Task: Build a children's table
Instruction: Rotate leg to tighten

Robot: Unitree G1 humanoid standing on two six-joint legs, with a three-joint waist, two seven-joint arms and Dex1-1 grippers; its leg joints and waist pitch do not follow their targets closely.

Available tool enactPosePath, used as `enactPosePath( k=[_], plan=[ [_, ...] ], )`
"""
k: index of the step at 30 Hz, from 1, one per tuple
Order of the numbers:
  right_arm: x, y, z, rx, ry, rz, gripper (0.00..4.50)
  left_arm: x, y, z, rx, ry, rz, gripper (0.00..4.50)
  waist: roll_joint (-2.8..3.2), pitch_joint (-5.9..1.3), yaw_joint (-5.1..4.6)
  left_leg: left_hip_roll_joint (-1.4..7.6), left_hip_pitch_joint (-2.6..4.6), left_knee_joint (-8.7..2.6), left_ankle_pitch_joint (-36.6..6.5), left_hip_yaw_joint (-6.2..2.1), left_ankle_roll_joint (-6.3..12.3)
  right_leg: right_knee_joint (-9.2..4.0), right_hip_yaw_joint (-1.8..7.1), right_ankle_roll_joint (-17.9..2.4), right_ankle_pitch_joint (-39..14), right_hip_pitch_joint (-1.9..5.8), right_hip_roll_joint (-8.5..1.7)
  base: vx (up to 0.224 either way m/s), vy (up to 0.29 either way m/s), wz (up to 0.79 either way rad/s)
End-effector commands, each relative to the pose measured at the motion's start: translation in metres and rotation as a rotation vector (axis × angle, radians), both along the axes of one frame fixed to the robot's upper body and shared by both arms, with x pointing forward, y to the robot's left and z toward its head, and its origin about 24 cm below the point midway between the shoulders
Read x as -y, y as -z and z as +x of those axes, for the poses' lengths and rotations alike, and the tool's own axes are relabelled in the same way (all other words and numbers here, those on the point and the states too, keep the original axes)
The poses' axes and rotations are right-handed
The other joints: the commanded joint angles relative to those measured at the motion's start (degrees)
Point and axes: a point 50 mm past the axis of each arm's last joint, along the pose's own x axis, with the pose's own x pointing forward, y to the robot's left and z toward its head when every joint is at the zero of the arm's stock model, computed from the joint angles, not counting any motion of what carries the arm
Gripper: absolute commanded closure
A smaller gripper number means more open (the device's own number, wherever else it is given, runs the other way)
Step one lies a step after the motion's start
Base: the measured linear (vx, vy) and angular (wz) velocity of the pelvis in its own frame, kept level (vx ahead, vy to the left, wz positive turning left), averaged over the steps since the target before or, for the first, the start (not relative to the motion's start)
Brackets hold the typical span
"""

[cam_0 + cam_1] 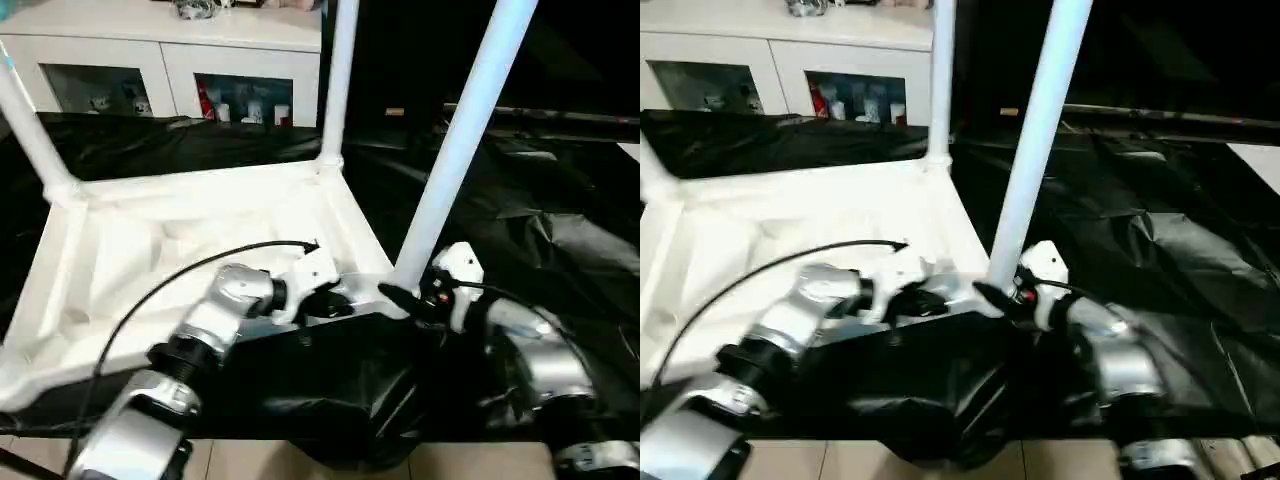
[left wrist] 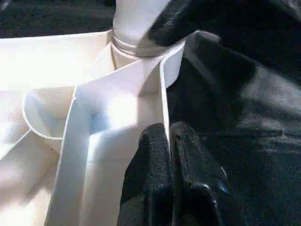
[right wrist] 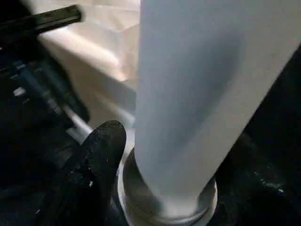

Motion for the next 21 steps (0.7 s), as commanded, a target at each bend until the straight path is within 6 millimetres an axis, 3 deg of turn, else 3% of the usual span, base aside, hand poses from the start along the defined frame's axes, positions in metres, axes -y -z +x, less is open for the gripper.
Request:
enactPosePath(
  k=[1, 2, 4, 5, 8, 16, 21],
  plan=[
    [-0.012, -0.001, -0.003, -0.026, -0.141, -0.009, 1.56, -0.009, 0.024, -0.016, -0.141, 0.034, 0.058, 4.5, -0.87, -1.41, 0.42, 3.0, -1.07, -3.8, -14.09, -0.56, 5.34, -4.78, 2.68, -10.1, -21.24, 1.35, -3.66, 0.057, -0.035, 0.01],
    [-0.011, -0.001, -0.003, -0.025, -0.142, -0.014, 1.56, -0.01, 0.024, -0.016, -0.143, 0.037, 0.06, 4.5, -0.7, -1.55, 0.53, 3.07, -1.11, -3.63, -11.67, -0.37, 5.47, -4.29, 2.56, -11.42, -17.14, 1.48, -3.53, 0.058, -0.032, -0.01],
    [-0.007, -0.004, -0.001, -0.027, -0.142, -0.014, 1.56, -0.015, 0.022, -0.017, -0.157, 0.046, 0.07, 4.5, -0.8, -1.73, 0.76, 3.06, -1.06, -3.41, -9.84, -0.24, 5.58, -3.86, 2.47, -12.09, -14.36, 1.68, -3.43, 0.057, -0.03, -0.01],
    [-0.006, -0.005, 0.0, -0.027, -0.143, -0.012, 1.56, -0.017, 0.022, -0.017, -0.162, 0.049, 0.074, 4.5, -0.8, -1.83, 0.9, 2.99, -1.05, -3.19, -7.12, -0.1, 6.04, -3.26, 2.4, -13.41, -9.63, 1.88, -3.23, 0.052, -0.016, -0.02],
    [-0.004, -0.007, 0.002, -0.031, -0.146, -0.003, 1.56, -0.025, 0.02, -0.016, -0.172, 0.045, 0.089, 4.5, -0.69, -1.74, 0.86, 2.97, -1.06, -3.15, -6.68, -0.12, 6.39, -2.89, 2.32, -14.54, -6.87, 2.02, -3.09, 0.017, -0.005, -0.01],
    [-0.012, -0.007, 0.003, -0.038, -0.174, 0.035, 2.27, -0.034, 0.018, -0.015, -0.182, 0.031, 0.107, 4.5, -1.01, -1.53, 0.88, 3.08, -0.68, -3.32, -9.52, -0.05, 4.66, -3.21, 2.48, -14.12, -10.88, 2.08, -3.23, 0.0, 0.0, 0.0],
    [-0.038, 0.001, 0.002, -0.032, -0.192, 0.072, 2.44, -0.048, 0.014, -0.017, -0.191, 0.008, 0.116, 4.5, -1.16, -1.42, 0.61, 3.12, -0.77, -3.4, -9.41, -0.07, 3.61, -3.06, 2.57, -14.1, -10.84, 2.01, -3.23, 0.0, 0.0, 0.0]
  ],
)
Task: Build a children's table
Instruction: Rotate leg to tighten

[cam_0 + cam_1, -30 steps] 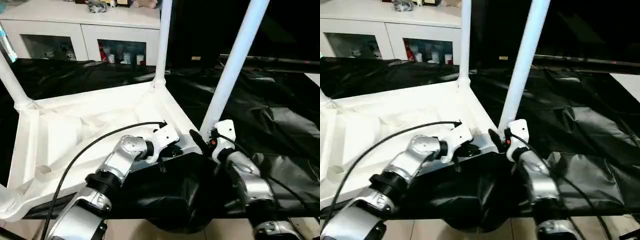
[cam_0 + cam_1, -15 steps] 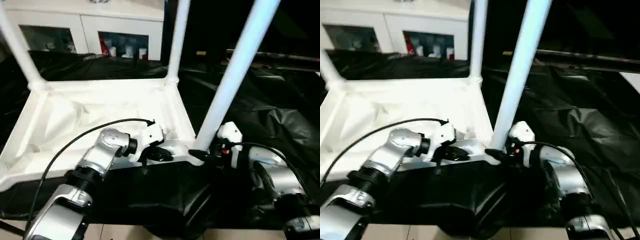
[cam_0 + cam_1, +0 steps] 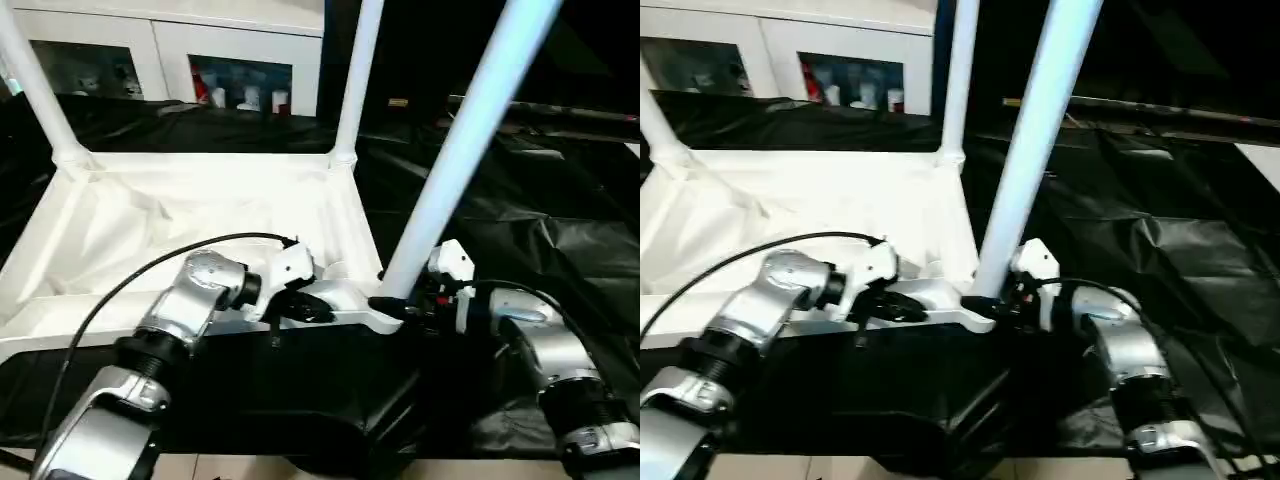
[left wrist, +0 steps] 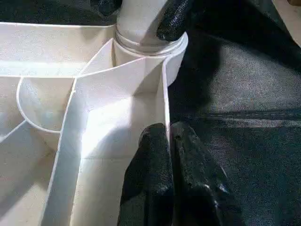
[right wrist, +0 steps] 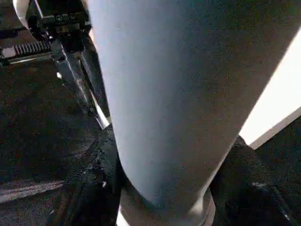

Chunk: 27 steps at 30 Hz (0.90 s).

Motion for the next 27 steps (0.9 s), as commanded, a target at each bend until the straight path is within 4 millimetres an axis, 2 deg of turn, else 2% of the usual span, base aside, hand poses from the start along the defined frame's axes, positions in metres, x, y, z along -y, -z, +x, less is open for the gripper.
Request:
enactPosePath(
  k=[1, 2, 3, 5, 6, 7, 8, 10, 12, 16, 17, 18, 20, 22, 23, 26, 27],
  plan=[
    [-0.02, 0.007, -0.002, -0.014, -0.042, 0.011, 2.44, -0.02, 0.028, -0.016, -0.134, -0.041, 0.1, 4.5, -0.11, -1.95, 0.53, 2.24, -0.92, -3.54, -10.03, -0.34, 3.54, -3.76, 2.73, -13.6, -10.93, 2.2, -3.91, 0.0, 0.0, 0.0],
    [-0.02, 0.007, -0.002, -0.015, -0.043, 0.012, 2.45, -0.021, 0.028, -0.016, -0.135, -0.042, 0.101, 4.5, 0.05, -1.81, 0.29, 2.28, -0.98, -3.7, -11.1, -0.41, 2.96, -3.94, 2.77, -13.24, -12.74, 2.1, -3.95, 0.0, 0.0, 0.0],
    [-0.029, 0.009, -0.002, -0.025, -0.056, 0.03, 2.46, -0.03, 0.028, -0.019, -0.144, -0.056, 0.116, 4.5, -0.55, -1.82, 0.18, 2.36, -0.95, -3.78, -12.0, -0.47, 2.39, -4.03, 2.74, -12.64, -14.65, 2.14, -3.95, 0.0, 0.0, 0.0],
    [-0.035, 0.009, -0.002, -0.031, -0.068, 0.041, 2.46, -0.037, 0.028, -0.021, -0.147, -0.069, 0.128, 4.5, -0.31, -1.71, -0.23, 2.32, -1.27, -3.99, -12.74, -0.72, 1.49, -4.15, 2.77, -11.69, -17.04, 2.22, -3.9, 0.0, 0.0, 0.0],
    [-0.035, 0.009, -0.002, -0.031, -0.068, 0.041, 2.46, -0.037, 0.028, -0.021, -0.147, -0.069, 0.128, 4.5, -0.23, -1.72, -0.26, 2.32, -1.19, -3.99, -13.01, -0.77, 1.2, -4.17, 2.78, -11.43, -17.61, 2.14, -3.87, 0.0, 0.0, 0.0],
    [-0.038, 0.009, -0.002, -0.035, -0.077, 0.047, 2.46, -0.042, 0.028, -0.022, -0.147, -0.081, 0.135, 4.5, -0.24, -1.69, -0.27, 2.31, -0.95, -3.96, -13.33, -0.72, 0.97, -4.33, 2.85, -11.09, -17.8, 1.93, -3.72, 0.0, 0.0, 0.0],
    [-0.04, 0.01, -0.001, -0.037, -0.085, 0.049, 2.46, -0.046, 0.027, -0.022, -0.145, -0.09, 0.139, 4.5, -0.47, -1.76, -0.31, 2.35, -1.03, -3.96, -12.91, -0.8, 0.9, -4.1, 2.89, -11.27, -17.01, 2.05, -3.72, 0.0, 0.0, 0.0],
    [-0.042, 0.01, -0.001, -0.038, -0.089, 0.052, 2.46, -0.047, 0.027, -0.022, -0.136, -0.109, 0.138, 4.5, -0.39, -1.84, -0.47, 2.3, -1.17, -3.95, -12.09, -0.78, 0.81, -3.92, 2.9, -11.49, -15.52, 2.11, -3.58, 0.0, 0.0, 0.0],
    [-0.044, 0.011, -0.001, -0.029, -0.078, 0.057, 2.46, -0.046, 0.026, -0.021, -0.122, -0.125, 0.135, 4.5, -0.41, -1.84, -0.57, 2.31, -0.86, -3.84, -11.81, -0.66, 0.93, -3.79, 2.92, -12.12, -13.83, 1.89, -3.41, 0.0, 0.0, 0.0],
    [-0.045, 0.019, 0.001, -0.026, 0.022, 0.044, 2.47, -0.033, 0.026, -0.01, -0.036, -0.202, 0.111, 4.5, -0.1, -1.63, -0.74, 2.27, -0.71, -3.92, -13.48, -0.6, 0.43, -4.08, 2.99, -12.32, -15.44, 1.67, -3.34, 0.0, 0.0, 0.0],
    [-0.044, 0.024, 0.003, -0.031, 0.104, 0.033, 2.47, -0.024, 0.027, -0.006, -0.009, -0.233, 0.095, 4.5, -0.22, -1.55, -0.63, 2.16, -0.54, -3.92, -14.76, -0.59, 0.06, -4.43, 2.97, -11.56, -18.04, 1.52, -3.39, 0.0, 0.0, 0.0],
    [-0.044, 0.025, 0.004, -0.034, 0.124, 0.03, 2.47, -0.022, 0.027, -0.005, -0.005, -0.236, 0.092, 4.5, 0.37, -1.48, -0.55, 2.13, -0.31, -4.0, -15.9, -0.7, -0.52, -4.62, 3.04, -10.81, -20.34, 1.3, -3.37, 0.0, 0.0, 0.0],
    [-0.042, 0.03, 0.008, -0.035, 0.236, 0.016, 2.48, -0.009, 0.029, -0.003, 0.015, -0.253, 0.08, 4.5, -0.06, -1.5, -0.51, 2.11, -0.46, -4.09, -17.11, -0.77, -0.81, -4.85, 2.96, -9.68, -22.59, 1.32, -3.27, 0.0, 0.0, 0.0],
    [-0.042, 0.032, 0.011, -0.029, 0.334, 0.018, 2.48, 0.002, 0.03, 0.0, 0.035, -0.276, 0.07, 4.5, -0.14, -1.38, -0.3, 2.01, -0.1, -4.06, -18.7, -0.72, -0.8, -5.29, 2.91, -8.5, -25.66, 0.81, -3.34, 0.0, 0.0, 0.0],
    [-0.042, 0.032, 0.013, -0.025, 0.401, 0.022, 2.49, 0.008, 0.03, 0.002, 0.048, -0.293, 0.064, 4.5, 0.13, -1.32, -0.33, 1.94, 0.15, -4.07, -20.65, -0.78, -1.0, -5.69, 2.8, -7.57, -28.25, 0.5, -3.3, 0.0, 0.0, 0.0],
    [-0.043, 0.034, 0.018, -0.047, 0.521, 0.034, 2.49, 0.017, 0.031, 0.004, 0.065, -0.311, 0.061, 4.5, 0.16, -1.4, -0.22, 1.81, 0.1, -4.11, -21.31, -1.02, -0.79, -5.98, 2.64, -5.95, -31.31, 0.46, -3.45, 0.0, 0.0, 0.0],
    [-0.044, 0.035, 0.02, -0.05, 0.577, 0.034, 2.5, 0.022, 0.031, 0.006, 0.076, -0.324, 0.061, 4.5, 0.41, -1.3, -0.29, 1.83, 0.1, -4.13, -21.48, -0.96, -0.78, -6.22, 2.71, -5.59, -31.81, 0.18, -3.46, 0.0, 0.0, 0.0]
  ],
)
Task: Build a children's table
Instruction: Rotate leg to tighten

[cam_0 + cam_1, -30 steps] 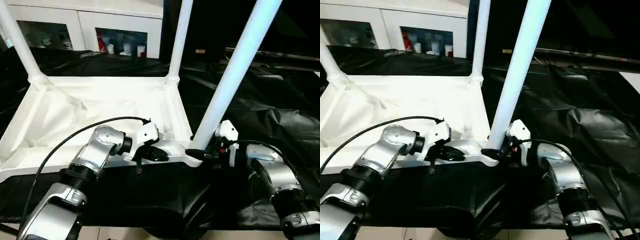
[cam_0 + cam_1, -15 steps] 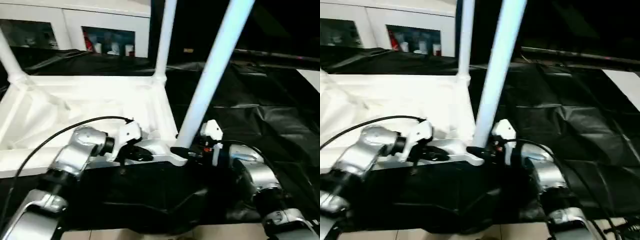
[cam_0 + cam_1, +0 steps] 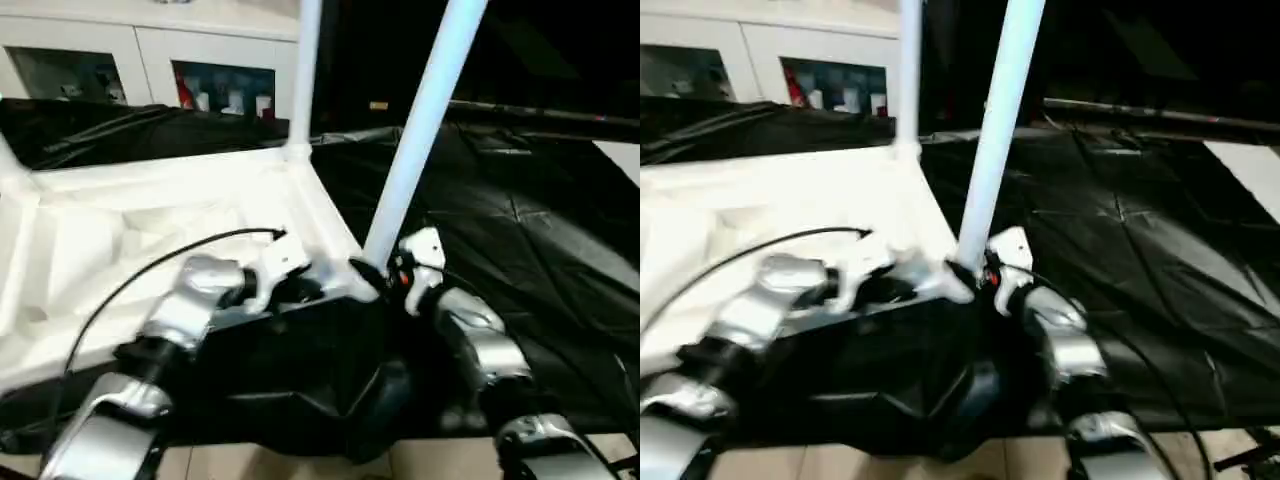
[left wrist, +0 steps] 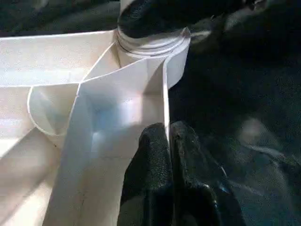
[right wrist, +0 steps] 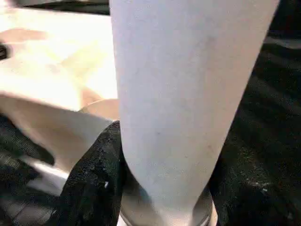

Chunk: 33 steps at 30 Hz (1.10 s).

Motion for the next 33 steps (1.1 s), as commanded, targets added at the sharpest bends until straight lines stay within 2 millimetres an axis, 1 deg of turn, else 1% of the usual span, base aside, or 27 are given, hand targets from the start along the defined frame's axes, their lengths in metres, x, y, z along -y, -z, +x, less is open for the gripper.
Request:
enactPosePath(
  k=[1, 2, 3, 4, 7, 9, 11, 13, 14, 15, 16, 17, 18, 19, 20, 21, 22, 23, 24, 25, 26, 27, 28, 29, 31, 32, 33],
  plan=[
    [-0.012, 0.019, -0.004, -0.104, 0.097, -0.019, 2.5, 0.013, 0.026, -0.007, -0.056, -0.084, 0.031, 4.5, 0.45, -1.3, 0.34, 1.65, -0.03, -4.2, -22.15, -0.86, 0.23, -6.24, 2.49, -4.7, -32.54, 0.54, -3.86, 0.0, 0.0, 0.0],
    [-0.019, 0.02, -0.002, -0.118, 0.168, -0.018, 2.5, 0.024, 0.026, -0.005, -0.038, -0.102, 0.024, 4.5, 0.48, -1.28, 0.31, 1.6, -0.02, -4.25, -22.54, -0.94, -0.02, -6.32, 2.39, -4.24, -33.38, 0.45, -3.84, 0.0, 0.0, 0.0],
    [-0.021, 0.021, -0.002, -0.123, 0.188, -0.018, 2.5, 0.029, 0.026, -0.005, -0.034, -0.106, 0.02, 4.5, 0.48, -1.23, 0.18, 1.57, -0.06, -4.33, -22.79, -1.03, -0.42, -6.42, 2.27, -3.69, -34.14, 0.41, -3.86, 0.0, 0.0, 0.0],
    [-0.028, 0.021, -0.002, -0.128, 0.186, -0.027, 2.5, 0.036, 0.025, -0.006, -0.029, -0.095, 0.01, 4.5, 0.36, -1.39, 0.23, 1.52, -0.14, -4.34, -22.93, -1.11, -0.25, -6.58, 2.1, -3.17, -34.24, 0.64, -3.91, 0.0, 0.0, 0.0],
    [-0.047, 0.019, -0.005, -0.078, 0.093, -0.073, 2.5, 0.05, 0.024, -0.009, -0.024, -0.05, -0.013, 4.5, 0.47, -1.3, 0.29, 1.6, -0.28, -4.5, -23.0, -1.04, 0.24, -6.64, 2.08, -3.32, -32.33, 0.55, -3.89, 0.0, 0.0, 0.0],
    [-0.048, 0.015, -0.005, -0.036, 0.05, -0.076, 2.5, 0.049, 0.024, -0.009, -0.021, -0.028, -0.009, 4.5, 0.46, -1.3, 0.32, 1.49, -0.21, -4.46, -24.18, -1.07, 0.56, -6.82, 2.05, -2.9, -33.52, 0.46, -4.01, 0.0, 0.0, 0.0],
    [-0.039, 0.009, 0.0, -0.01, 0.053, -0.056, 2.5, 0.041, 0.024, -0.008, -0.012, -0.019, 0.003, 4.5, 0.33, -1.41, 0.37, 1.48, -0.48, -4.51, -23.05, -1.03, 1.31, -6.64, 2.21, -3.14, -31.78, 0.63, -3.98, 0.0, 0.0, 0.0],
    [-0.03, 0.004, 0.003, -0.002, 0.043, -0.009, 1.95, 0.035, 0.023, -0.007, -0.01, -0.003, 0.012, 4.5, 0.29, -1.48, 0.51, 1.47, -0.47, -4.45, -22.39, -0.91, 2.1, -6.51, 2.29, -3.53, -30.82, 0.7, -4.05, 0.0, 0.0, 0.0],
    [-0.02, -0.001, 0.006, 0.011, 0.006, 0.011, 1.81, 0.027, 0.023, -0.006, -0.011, 0.002, 0.021, 4.5, 0.39, -1.61, 0.67, 1.54, -0.76, -4.44, -21.01, -0.85, 2.68, -6.3, 2.36, -4.15, -29.09, 1.02, -4.09, 0.0, 0.0, 0.0],
    [-0.014, -0.003, 0.006, 0.024, -0.03, -0.006, 1.79, 0.023, 0.022, -0.005, -0.012, 0.01, 0.026, 4.5, 0.39, -1.61, 0.67, 1.54, -0.76, -4.44, -21.01, -0.85, 2.68, -6.3, 2.36, -4.15, -29.09, 1.02, -4.09, 0.0, 0.0, 0.0],
    [-0.009, -0.005, 0.006, 0.032, -0.075, -0.031, 1.73, 0.02, 0.022, -0.006, -0.016, 0.022, 0.03, 4.5, 0.32, -1.72, 0.94, 1.62, -0.97, -4.3, -19.05, -0.63, 3.38, -5.98, 2.48, -5.25, -26.07, 1.25, -4.07, 0.0, 0.0, 0.0],
    [-0.009, -0.005, 0.006, 0.032, -0.075, -0.031, 1.73, 0.02, 0.022, -0.006, -0.016, 0.022, 0.03, 4.5, 0.3, -1.68, 1.01, 1.65, -0.99, -4.32, -18.43, -0.6, 3.57, -5.91, 2.48, -5.67, -25.34, 1.27, -4.06, 0.0, 0.0, 0.0],
    [0.003, -0.008, 0.003, 0.031, -0.169, -0.055, 1.61, 0.015, 0.022, -0.005, -0.021, 0.036, 0.041, 4.5, 0.28, -1.76, 1.18, 1.69, -1.0, -4.23, -17.15, -0.49, 3.76, -5.62, 2.49, -6.5, -23.47, 1.41, -4.02, 0.0, 0.0, 0.0],
    [0.003, -0.008, 0.003, 0.031, -0.169, -0.055, 1.61, 0.015, 0.022, -0.005, -0.021, 0.036, 0.041, 4.5, 0.22, -1.79, 1.31, 1.67, -1.03, -4.18, -16.75, -0.45, 4.15, -5.56, 2.43, -6.7, -22.86, 1.6, -3.9, 0.0, 0.0, 0.0],
    [0.011, -0.01, 0.001, 0.033, -0.214, -0.069, 1.61, 0.012, 0.021, -0.005, -0.026, 0.045, 0.046, 4.5, 0.24, -1.79, 1.64, 1.75, -0.84, -4.04, -16.15, -0.28, 4.66, -5.49, 2.46, -7.25, -21.81, 1.52, -3.84, 0.0, 0.0, 0.0],
    [0.026, -0.014, -0.001, 0.045, -0.257, -0.095, 1.61, 0.009, 0.02, -0.005, -0.029, 0.059, 0.048, 4.5, 0.19, -1.84, 1.73, 1.79, -0.86, -3.97, -15.97, -0.22, 4.82, -5.42, 2.5, -7.53, -21.69, 1.49, -3.93, 0.0, 0.0, 0.0],
    [0.036, -0.017, -0.003, 0.053, -0.286, -0.115, 1.61, 0.008, 0.019, -0.005, -0.03, 0.07, 0.049, 4.5, 0.21, -2.03, 1.93, 1.8, -0.91, -3.8, -14.86, -0.1, 5.07, -5.21, 2.5, -8.19, -20.18, 1.69, -3.95, 0.0, 0.0, 0.0],
    [0.05, -0.021, -0.005, 0.062, -0.306, -0.146, 1.61, 0.006, 0.019, -0.005, -0.033, 0.092, 0.049, 4.5, 0.39, -2.24, 2.4, 1.91, -0.98, -3.54, -12.02, 0.06, 5.64, -4.76, 2.41, -9.43, -15.51, 1.89, -3.85, 0.0, 0.0, 0.0],
    [0.053, -0.022, -0.005, 0.063, -0.308, -0.152, 1.61, 0.006, 0.019, -0.005, -0.033, 0.097, 0.049, 4.5, 0.31, -2.35, 2.37, 1.88, -1.16, -3.43, -10.97, 0.11, 5.91, -4.5, 2.35, -9.96, -13.69, 2.07, -3.82, 0.0, 0.0, 0.0],
    [0.072, -0.026, -0.01, 0.072, -0.338, -0.197, 1.61, 0.005, 0.019, -0.006, -0.052, 0.131, 0.049, 4.5, 0.3, -2.41, 2.57, 1.88, -1.35, -3.34, -9.91, 0.11, 6.04, -4.29, 2.29, -10.3, -12.29, 2.29, -3.86, 0.0, 0.0, 0.0],
    [0.081, -0.028, -0.012, 0.065, -0.35, -0.208, 1.61, 0.005, 0.019, -0.007, -0.058, 0.146, 0.054, 4.5, 0.26, -2.65, 2.97, 1.84, -1.27, -2.97, -7.8, 0.27, 6.48, -3.85, 2.29, -11.02, -8.71, 2.39, -3.69, 0.0, 0.0, 0.0],
    [0.091, -0.03, -0.015, 0.056, -0.357, -0.213, 1.61, 0.005, 0.019, -0.007, -0.059, 0.163, 0.054, 4.5, 0.17, -2.73, 3.14, 1.75, -1.4, -2.79, -6.23, 0.33, 7.42, -3.45, 2.25, -12.12, -5.24, 2.54, -3.53, 0.0, 0.0, 0.0],
    [0.099, -0.033, -0.017, 0.051, -0.359, -0.216, 1.61, 0.004, 0.018, -0.007, -0.064, 0.17, 0.052, 4.5, 0.16, -2.8, 3.31, 1.74, -1.36, -2.61, -5.54, 0.4, 7.89, -3.27, 2.25, -12.61, -3.58, 2.48, -3.48, 0.0, 0.0, 0.0],
    [0.104, -0.035, -0.019, 0.049, -0.362, -0.217, 1.61, 0.004, 0.017, -0.007, -0.067, 0.176, 0.049, 4.5, 0.19, -2.68, 3.25, 1.72, -1.58, -2.53, -5.07, 0.42, 8.59, -3.05, 2.24, -13.27, -1.83, 2.55, -3.47, 0.0, 0.0, 0.0],
    [0.111, -0.038, -0.021, 0.043, -0.366, -0.217, 1.61, 0.005, 0.016, -0.007, -0.066, 0.186, 0.042, 4.5, 0.11, -2.62, 3.15, 1.7, -1.5, -2.49, -6.28, 0.44, 8.82, -3.23, 2.12, -13.63, -3.33, 2.45, -3.51, 0.0, 0.0, 0.0],
    [0.115, -0.04, -0.023, 0.04, -0.37, -0.215, 1.61, 0.005, 0.016, -0.007, -0.069, 0.194, 0.037, 4.5, 0.11, -2.49, 3.0, 1.79, -1.46, -2.57, -8.23, 0.41, 8.38, -3.59, 2.08, -13.28, -6.61, 2.45, -3.56, 0.0, 0.0, 0.0],
    [0.119, -0.042, -0.024, 0.038, -0.371, -0.211, 1.61, 0.005, 0.015, -0.007, -0.072, 0.203, 0.035, 4.5, 0.12, -2.43, 2.96, 1.76, -1.48, -2.64, -8.79, 0.39, 8.21, -3.76, 2.07, -13.02, -7.87, 2.46, -3.56, 0.0, 0.0, 0.0]
  ],
)
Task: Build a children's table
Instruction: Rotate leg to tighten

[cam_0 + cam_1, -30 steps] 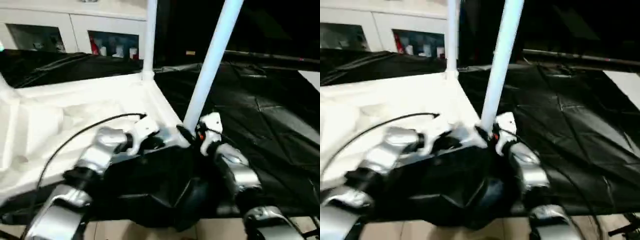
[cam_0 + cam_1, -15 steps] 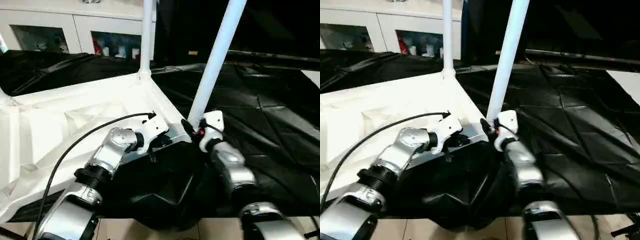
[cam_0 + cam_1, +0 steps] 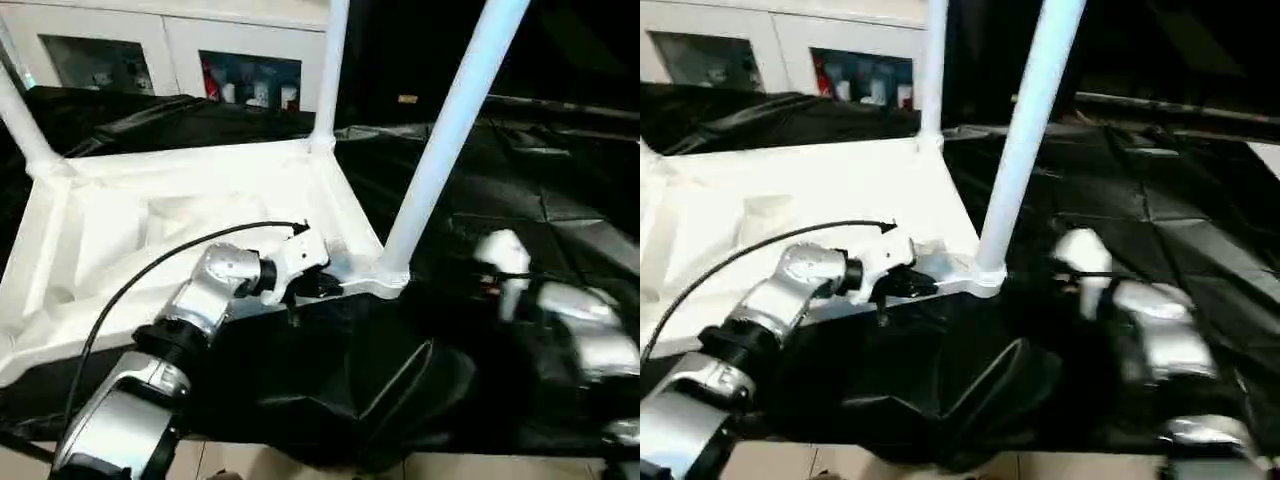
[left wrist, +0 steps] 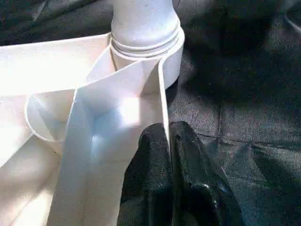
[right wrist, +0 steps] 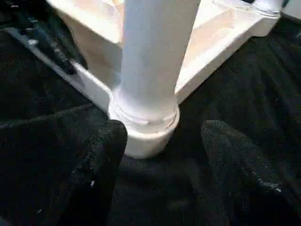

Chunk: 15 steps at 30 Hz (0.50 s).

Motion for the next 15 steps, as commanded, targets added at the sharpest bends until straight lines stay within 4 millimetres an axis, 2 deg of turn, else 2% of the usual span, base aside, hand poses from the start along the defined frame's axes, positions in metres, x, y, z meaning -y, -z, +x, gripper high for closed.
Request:
enactPosePath(
  k=[1, 2, 6, 10, 15],
  plan=[
    [0.009, -0.01, -0.002, 0.012, -0.008, 0.019, 1.61, -0.003, 0.023, -0.013, -0.105, 0.046, 0.039, 4.5, -0.7, -2.34, 0.21, 1.51, -0.28, -3.07, -9.72, 0.15, 7.51, -3.62, 2.28, -12.99, -10.04, 3.05, -3.51, 0.0, 0.0, 0.0],
    [0.01, -0.011, -0.003, 0.011, -0.009, 0.026, 1.61, -0.004, 0.023, -0.013, -0.107, 0.05, 0.038, 4.5, -0.77, -2.38, 0.26, 1.56, -0.2, -3.1, -10.66, 0.12, 6.73, -3.77, 2.32, -12.2, -12.34, 2.98, -3.59, 0.0, 0.0, 0.0],
    [0.009, -0.011, -0.009, 0.0, -0.043, 0.034, 1.61, -0.003, 0.022, -0.014, -0.112, 0.073, 0.032, 4.5, -0.82, -2.46, 0.41, 1.56, -0.28, -3.05, -9.87, 0.06, 6.42, -3.62, 2.32, -11.66, -11.99, 3.01, -3.56, 0.0, 0.0, 0.0],
    [0.003, -0.009, -0.009, 0.009, -0.042, 0.041, 1.61, -0.002, 0.022, -0.014, -0.105, 0.09, 0.032, 4.5, -0.81, -2.59, 0.41, 1.55, -0.3, -2.95, -8.42, 0.06, 6.67, -3.28, 2.25, -12.45, -9.27, 3.01, -3.5, 0.0, 0.0, 0.0],
    [-0.015, -0.006, -0.001, 0.023, -0.038, 0.057, 1.61, -0.002, 0.021, -0.015, -0.107, 0.112, 0.035, 4.5, -0.74, -2.58, 0.4, 1.51, -0.25, -2.95, -8.56, 0.06, 6.09, -3.26, 2.25, -12.52, -9.77, 2.99, -3.54, 0.0, 0.0, 0.0]
  ],
)
